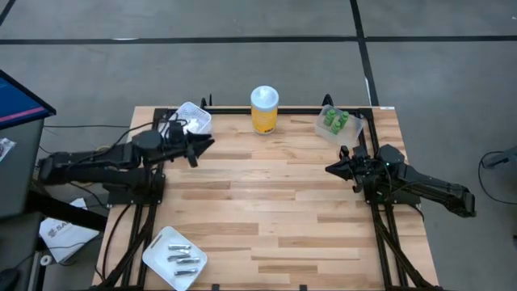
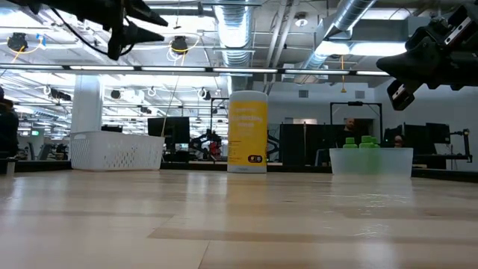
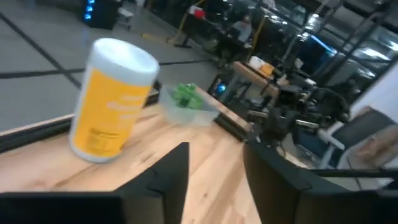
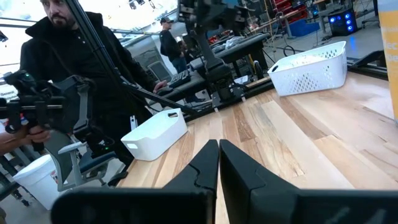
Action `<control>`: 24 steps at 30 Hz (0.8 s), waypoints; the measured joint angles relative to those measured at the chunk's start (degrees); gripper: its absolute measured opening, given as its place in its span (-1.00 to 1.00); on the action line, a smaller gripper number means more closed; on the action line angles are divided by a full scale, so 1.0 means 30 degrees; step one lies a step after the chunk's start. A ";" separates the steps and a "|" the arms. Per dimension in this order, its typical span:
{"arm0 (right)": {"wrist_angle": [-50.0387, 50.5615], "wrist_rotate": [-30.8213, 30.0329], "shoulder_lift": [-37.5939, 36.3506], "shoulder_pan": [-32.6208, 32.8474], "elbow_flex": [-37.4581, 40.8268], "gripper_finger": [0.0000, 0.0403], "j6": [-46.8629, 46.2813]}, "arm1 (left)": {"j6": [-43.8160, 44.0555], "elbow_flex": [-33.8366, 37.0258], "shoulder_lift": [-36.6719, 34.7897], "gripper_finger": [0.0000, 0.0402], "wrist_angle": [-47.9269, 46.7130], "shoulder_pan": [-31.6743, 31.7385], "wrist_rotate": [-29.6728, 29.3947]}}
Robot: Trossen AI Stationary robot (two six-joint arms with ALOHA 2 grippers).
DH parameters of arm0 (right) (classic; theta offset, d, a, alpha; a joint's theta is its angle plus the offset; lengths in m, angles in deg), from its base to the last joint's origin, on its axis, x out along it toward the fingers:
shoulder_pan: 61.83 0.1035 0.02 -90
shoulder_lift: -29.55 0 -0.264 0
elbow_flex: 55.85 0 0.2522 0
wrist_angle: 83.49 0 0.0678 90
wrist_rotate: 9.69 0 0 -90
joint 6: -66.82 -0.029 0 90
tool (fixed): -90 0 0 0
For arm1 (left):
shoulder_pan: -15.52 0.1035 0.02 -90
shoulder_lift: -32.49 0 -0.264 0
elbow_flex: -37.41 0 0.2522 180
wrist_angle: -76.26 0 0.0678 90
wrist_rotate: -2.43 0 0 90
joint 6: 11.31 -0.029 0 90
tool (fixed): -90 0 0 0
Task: Pick & Place Travel size toiletries
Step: Return to Home Position
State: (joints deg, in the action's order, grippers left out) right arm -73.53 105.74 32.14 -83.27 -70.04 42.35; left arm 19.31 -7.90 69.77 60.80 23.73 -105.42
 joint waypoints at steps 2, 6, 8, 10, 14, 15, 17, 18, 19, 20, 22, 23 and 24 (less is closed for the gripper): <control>-0.0004 -0.0002 -0.0002 0.0004 -0.0002 -0.96 0.0000 | -0.0199 0.0000 -0.0008 -0.35 0.0492 -0.0816 -0.0395; -0.0004 -0.0007 0.0000 0.0004 -0.0007 -0.96 0.0000 | -0.0220 -0.0019 -0.0450 -0.53 0.2420 -0.1550 -0.0580; 0.0002 -0.0007 0.0000 -0.0003 0.0000 -0.96 0.0000 | -0.0535 -0.0390 -0.0669 -0.65 0.2544 -0.1720 -0.0266; -0.0004 -0.0003 -0.0007 -0.0001 -0.0005 -0.96 0.0000 | -0.1155 -0.0870 -0.0708 -0.79 0.2533 -0.1860 0.0486; -0.0004 0.0000 -0.0002 0.0002 -0.0005 -0.96 0.0000 | -0.1929 -0.1629 -0.0707 -0.97 0.2544 -0.2045 0.1478; -0.0004 -0.0007 -0.0003 0.0004 0.0000 -0.96 0.0000 | -0.2044 -0.1749 -0.0705 -0.97 0.2529 -0.2045 0.1525; -0.0004 0.0000 0.0000 0.0001 -0.0003 -0.96 0.0000 | -0.2064 -0.1972 -0.0699 -0.99 0.2502 -0.2038 0.1515; -0.0004 0.0000 -0.0007 -0.0003 -0.0007 -0.96 0.0000 | -0.2087 -0.2079 -0.0699 -0.99 0.2517 -0.2038 0.1466; -0.0004 -0.0007 -0.0007 0.0003 0.0000 -0.96 0.0000 | -0.2123 -0.2180 -0.0699 -0.99 0.2532 -0.2038 0.1460; 0.0001 -0.0003 -0.0005 -0.0001 -0.0002 -0.96 0.0000 | -0.2130 -0.2253 -0.0699 -0.99 0.2557 -0.2038 0.1460; -0.0004 0.0000 -0.0004 0.0001 0.0000 -0.96 0.0000 | -0.2130 -0.2273 -0.0707 -1.00 0.2577 -0.2038 0.1460; 0.0001 -0.0002 0.0000 0.0001 0.0000 -0.96 0.0000 | -0.2130 -0.2273 -0.0699 -1.00 0.2542 -0.2038 0.1465; -0.0004 0.0000 0.0000 -0.0002 -0.0007 -0.96 0.0000 | -0.2130 -0.2273 -0.0714 -1.00 0.2519 -0.2038 0.1467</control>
State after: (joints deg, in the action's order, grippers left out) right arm -73.54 105.74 32.14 -83.28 -70.06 42.35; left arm 12.92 -14.72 67.62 68.35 17.61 -101.02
